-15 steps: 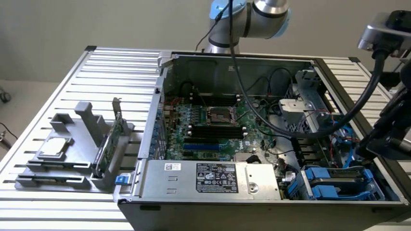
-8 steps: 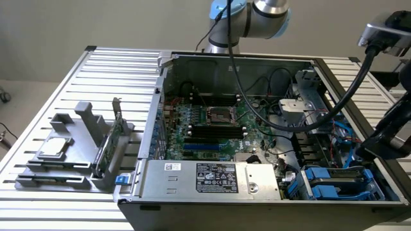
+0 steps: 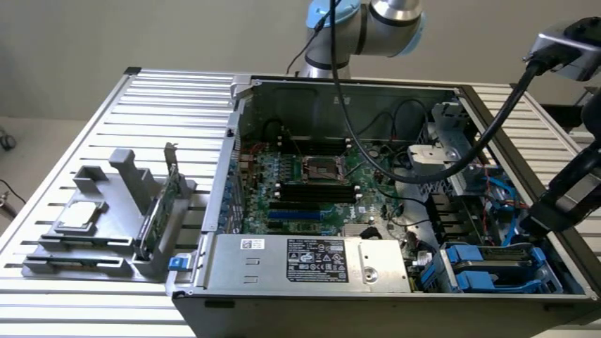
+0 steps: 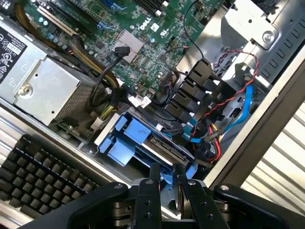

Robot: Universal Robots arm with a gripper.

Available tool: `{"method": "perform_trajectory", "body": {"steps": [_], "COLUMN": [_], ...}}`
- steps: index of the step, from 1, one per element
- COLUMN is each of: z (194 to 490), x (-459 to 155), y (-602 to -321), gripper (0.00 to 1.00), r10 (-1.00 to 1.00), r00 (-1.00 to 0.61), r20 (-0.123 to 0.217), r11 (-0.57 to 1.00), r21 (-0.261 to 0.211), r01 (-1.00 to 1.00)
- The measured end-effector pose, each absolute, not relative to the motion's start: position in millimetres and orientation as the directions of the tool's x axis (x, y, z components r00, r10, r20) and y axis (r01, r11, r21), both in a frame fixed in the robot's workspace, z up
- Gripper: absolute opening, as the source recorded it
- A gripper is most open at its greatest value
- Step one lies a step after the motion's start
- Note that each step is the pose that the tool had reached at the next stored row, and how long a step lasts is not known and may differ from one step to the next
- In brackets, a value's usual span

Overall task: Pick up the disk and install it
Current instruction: 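Insert the first disk wire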

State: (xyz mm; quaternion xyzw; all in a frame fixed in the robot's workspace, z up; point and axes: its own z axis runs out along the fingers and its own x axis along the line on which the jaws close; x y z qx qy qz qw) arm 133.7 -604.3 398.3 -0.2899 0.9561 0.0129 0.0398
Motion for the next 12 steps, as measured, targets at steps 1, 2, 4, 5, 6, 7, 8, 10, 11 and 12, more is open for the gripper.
{"method": "perform_trajectory", "body": {"steps": [1,2,4,5,6,7,8,10,11,12], "z": [398.1,397.8,397.3,397.1,397.0,396.8,396.7,396.4,396.4,396.3], "x": [133.7,133.7,133.7,133.7,133.7,133.7,133.7,133.7,133.7,133.7], "y": [-604.3,-604.3,-604.3,-604.3,-604.3,-604.3,-604.3,-604.3,-604.3,-604.3], "gripper": [0.25,0.25,0.25,0.25,0.25,0.25,0.25,0.25,0.25,0.25], "r10": [-0.538,-0.523,-0.492,-0.477,-0.461,-0.444,-0.429,-0.397,-0.382,-0.367], "r00": [-0.839,-0.848,-0.866,-0.875,-0.883,-0.892,-0.900,-0.914,-0.920,-0.926], "r20": [-0.084,-0.084,-0.084,-0.084,-0.084,-0.084,-0.084,-0.083,-0.083,-0.083], "r11": [0.841,0.851,0.869,0.878,0.886,0.895,0.903,0.917,0.924,0.930], "r21": [0.002,0.002,0.002,0.002,0.001,0.002,0.002,0.002,0.002,0.002], "r01": [-0.540,-0.525,-0.494,-0.479,-0.463,-0.446,-0.430,-0.399,-0.383,-0.369]}}
